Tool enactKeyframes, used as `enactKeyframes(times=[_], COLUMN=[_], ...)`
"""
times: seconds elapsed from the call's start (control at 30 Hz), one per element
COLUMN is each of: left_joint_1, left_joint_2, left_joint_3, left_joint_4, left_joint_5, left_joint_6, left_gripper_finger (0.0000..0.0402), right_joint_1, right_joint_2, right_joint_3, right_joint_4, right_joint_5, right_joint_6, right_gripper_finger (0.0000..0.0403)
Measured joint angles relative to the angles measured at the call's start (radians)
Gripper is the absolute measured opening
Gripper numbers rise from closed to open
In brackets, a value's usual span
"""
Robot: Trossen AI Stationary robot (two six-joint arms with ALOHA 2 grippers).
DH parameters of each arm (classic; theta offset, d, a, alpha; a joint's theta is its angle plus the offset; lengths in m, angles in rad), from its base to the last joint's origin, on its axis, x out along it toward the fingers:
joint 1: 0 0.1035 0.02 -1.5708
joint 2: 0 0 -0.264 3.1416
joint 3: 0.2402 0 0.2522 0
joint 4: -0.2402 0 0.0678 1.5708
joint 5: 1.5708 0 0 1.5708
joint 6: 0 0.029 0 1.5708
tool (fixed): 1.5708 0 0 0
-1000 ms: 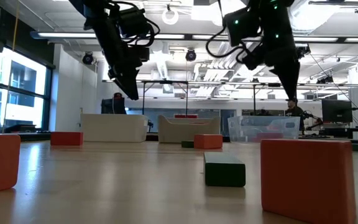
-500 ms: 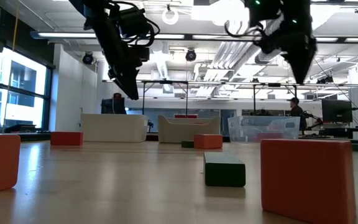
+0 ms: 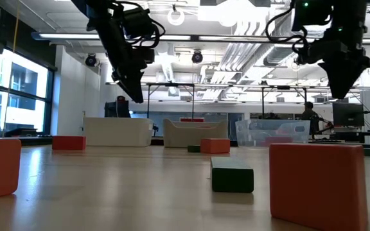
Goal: Sort & place blocks by color
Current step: Put the green wooden block into the white bin
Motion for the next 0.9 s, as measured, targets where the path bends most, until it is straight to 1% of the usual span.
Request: enactKeyframes(times=[0.13, 0.2, 0.3, 0.43, 0.5, 0.6, 0.9], left_joint_1=[0.0, 0.0, 0.0, 0.0, 0.0, 0.0, 0.0], left_joint_2=[0.0, 0.0, 0.0, 0.0, 0.0, 0.0, 0.0], left_joint_3=[0.0, 0.0, 0.0, 0.0, 0.0, 0.0, 0.0], left_joint_4=[0.0, 0.0, 0.0, 0.0, 0.0, 0.0, 0.0], left_joint_5=[0.0, 0.0, 0.0, 0.001, 0.001, 0.001, 0.001], left_joint_6=[0.0, -0.002, -0.002, -0.002, -0.002, -0.002, 0.001], left_gripper_finger=[0.0193, 0.0193, 0.0193, 0.0193, 0.0193, 0.0193, 0.0193], right_joint_1=[0.0, -0.003, -0.016, -0.035, -0.046, -0.058, -0.096], right_joint_2=[-0.007, 0.003, 0.025, 0.067, 0.099, 0.161, 0.356], right_joint_3=[-0.003, -0.003, -0.003, -0.003, -0.003, -0.003, -0.003], right_joint_4=[0.0, 0.0, 0.0, 0.001, 0.002, 0.002, 0.002], right_joint_5=[0.0, -0.007, -0.026, -0.017, -0.016, -0.031, -0.054], right_joint_6=[-0.001, -0.002, -0.008, -0.016, -0.048, -0.109, -0.263], right_gripper_finger=[0.0098, 0.0105, 0.0127, 0.0161, 0.0173, 0.0181, 0.0181])
